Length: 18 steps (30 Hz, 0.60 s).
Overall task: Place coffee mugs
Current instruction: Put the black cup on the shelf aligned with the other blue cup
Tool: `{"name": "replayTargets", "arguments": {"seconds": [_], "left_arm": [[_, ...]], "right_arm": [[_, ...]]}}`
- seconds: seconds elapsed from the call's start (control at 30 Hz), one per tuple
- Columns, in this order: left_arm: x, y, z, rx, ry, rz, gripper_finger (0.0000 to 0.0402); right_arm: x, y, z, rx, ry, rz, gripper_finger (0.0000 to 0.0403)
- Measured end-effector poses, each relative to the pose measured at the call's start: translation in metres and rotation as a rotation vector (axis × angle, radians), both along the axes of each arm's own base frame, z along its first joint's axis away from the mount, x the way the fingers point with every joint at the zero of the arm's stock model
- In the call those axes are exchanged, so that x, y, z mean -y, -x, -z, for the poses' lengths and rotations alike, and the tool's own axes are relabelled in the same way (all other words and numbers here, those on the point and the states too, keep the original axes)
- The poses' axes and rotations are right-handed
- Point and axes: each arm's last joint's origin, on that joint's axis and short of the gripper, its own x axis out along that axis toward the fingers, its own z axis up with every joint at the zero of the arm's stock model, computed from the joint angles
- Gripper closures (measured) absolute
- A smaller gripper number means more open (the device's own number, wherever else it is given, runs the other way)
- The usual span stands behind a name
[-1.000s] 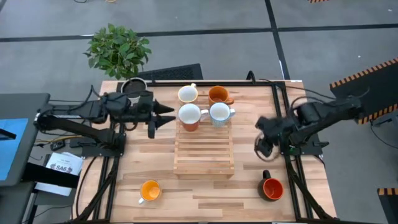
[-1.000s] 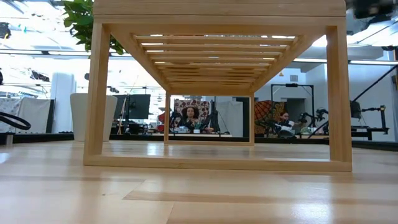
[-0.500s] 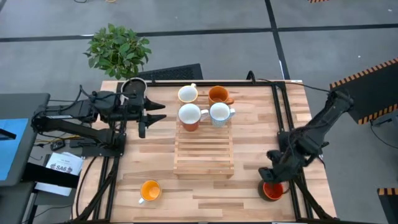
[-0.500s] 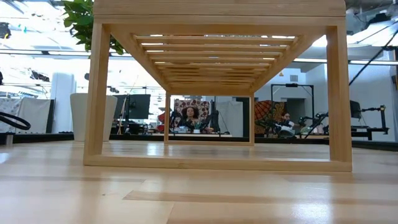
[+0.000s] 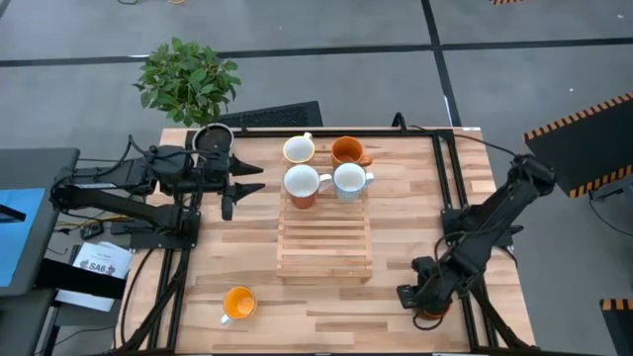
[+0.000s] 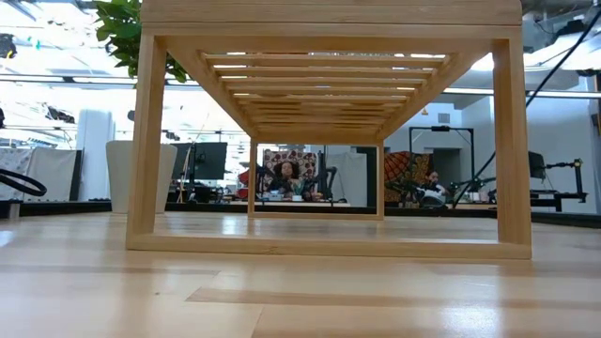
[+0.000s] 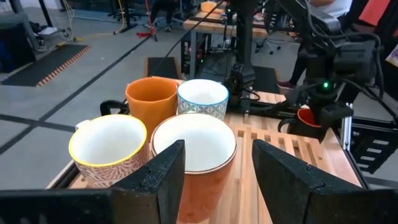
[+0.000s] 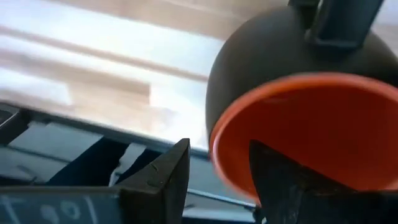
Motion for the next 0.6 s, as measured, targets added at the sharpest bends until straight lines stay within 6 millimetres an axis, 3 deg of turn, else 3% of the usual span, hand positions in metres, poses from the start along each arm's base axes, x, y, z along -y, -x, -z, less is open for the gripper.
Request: {"name": "replayTargets", "arguments": {"seconds": [0.33, 0.4, 0.53, 0.6], "left_arm": [[0.0, 0.0, 0.0, 0.001, 0.008, -0.003, 0.0231], [0.0, 0.0, 0.0, 0.002, 0.009, -0.002, 0.0231], [0.0, 0.0, 0.0, 0.002, 0.009, -0.003, 0.0231], [0.0, 0.0, 0.0, 0.003, 0.009, -0.003, 0.0231]], "right_arm": [[-0.01, -0.009, 0.027, -0.066, 0.069, -0.031, 0.0225], [-0.011, -0.009, 0.027, -0.077, 0.053, -0.041, 0.0257], [-0.012, -0.009, 0.016, -0.034, 0.048, -0.098, 0.0362], [-0.011, -0.008, 0.004, -0.012, 0.015, -0.142, 0.0361]]}}
